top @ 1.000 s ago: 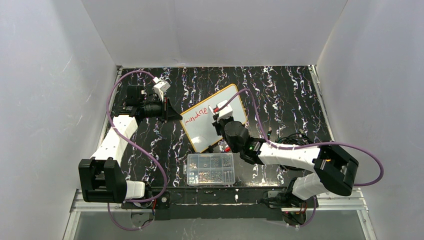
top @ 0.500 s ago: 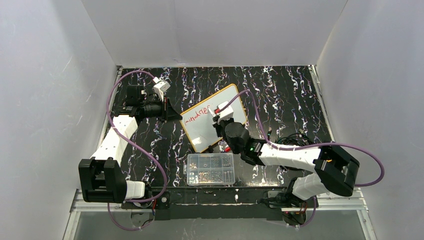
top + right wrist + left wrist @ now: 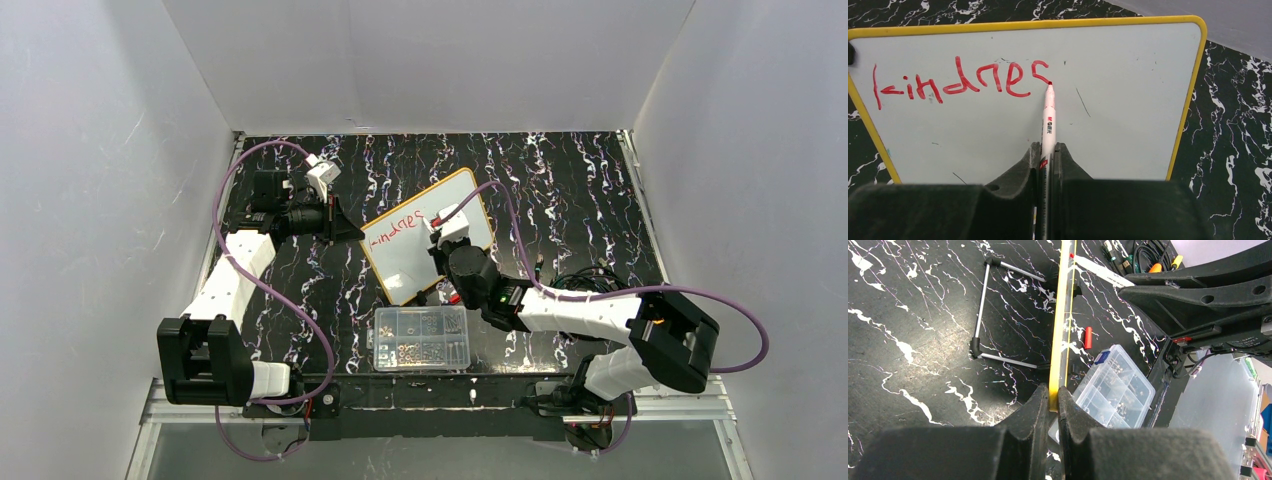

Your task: Write a sentence on the whiteboard

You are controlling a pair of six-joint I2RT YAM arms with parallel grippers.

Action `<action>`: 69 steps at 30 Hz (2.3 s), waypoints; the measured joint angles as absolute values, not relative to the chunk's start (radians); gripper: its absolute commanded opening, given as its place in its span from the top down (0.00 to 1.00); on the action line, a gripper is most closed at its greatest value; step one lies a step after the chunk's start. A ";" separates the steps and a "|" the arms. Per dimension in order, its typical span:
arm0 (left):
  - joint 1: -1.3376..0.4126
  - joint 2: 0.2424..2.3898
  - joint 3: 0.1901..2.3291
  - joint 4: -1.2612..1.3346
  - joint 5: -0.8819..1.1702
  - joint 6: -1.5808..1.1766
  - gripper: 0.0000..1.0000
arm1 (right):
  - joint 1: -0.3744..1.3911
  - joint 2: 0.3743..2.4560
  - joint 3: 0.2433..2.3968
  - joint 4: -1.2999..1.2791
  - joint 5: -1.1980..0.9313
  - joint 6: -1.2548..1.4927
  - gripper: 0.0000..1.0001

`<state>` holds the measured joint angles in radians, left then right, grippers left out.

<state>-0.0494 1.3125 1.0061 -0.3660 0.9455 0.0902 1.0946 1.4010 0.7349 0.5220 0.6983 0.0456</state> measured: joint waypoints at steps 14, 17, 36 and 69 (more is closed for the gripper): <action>-0.049 1.312 1.006 -0.366 0.943 0.090 1.00 | 1.102 1.400 0.735 0.516 0.690 0.051 0.99; -0.049 1.312 1.006 -0.366 0.944 0.090 1.00 | 1.113 1.400 0.735 0.515 0.684 0.050 0.99; -0.050 1.312 1.006 -0.367 0.951 0.090 1.00 | 1.084 1.312 0.721 0.506 0.739 0.044 0.99; -0.049 1.310 1.006 -0.368 0.949 0.090 1.00 | 1.047 1.396 0.744 0.557 0.643 -0.007 0.99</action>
<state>-0.0494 1.3102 1.0061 -0.3676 0.9489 0.0898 1.0473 1.3960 0.7444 0.5571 0.6430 -0.0074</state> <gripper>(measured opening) 0.070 0.163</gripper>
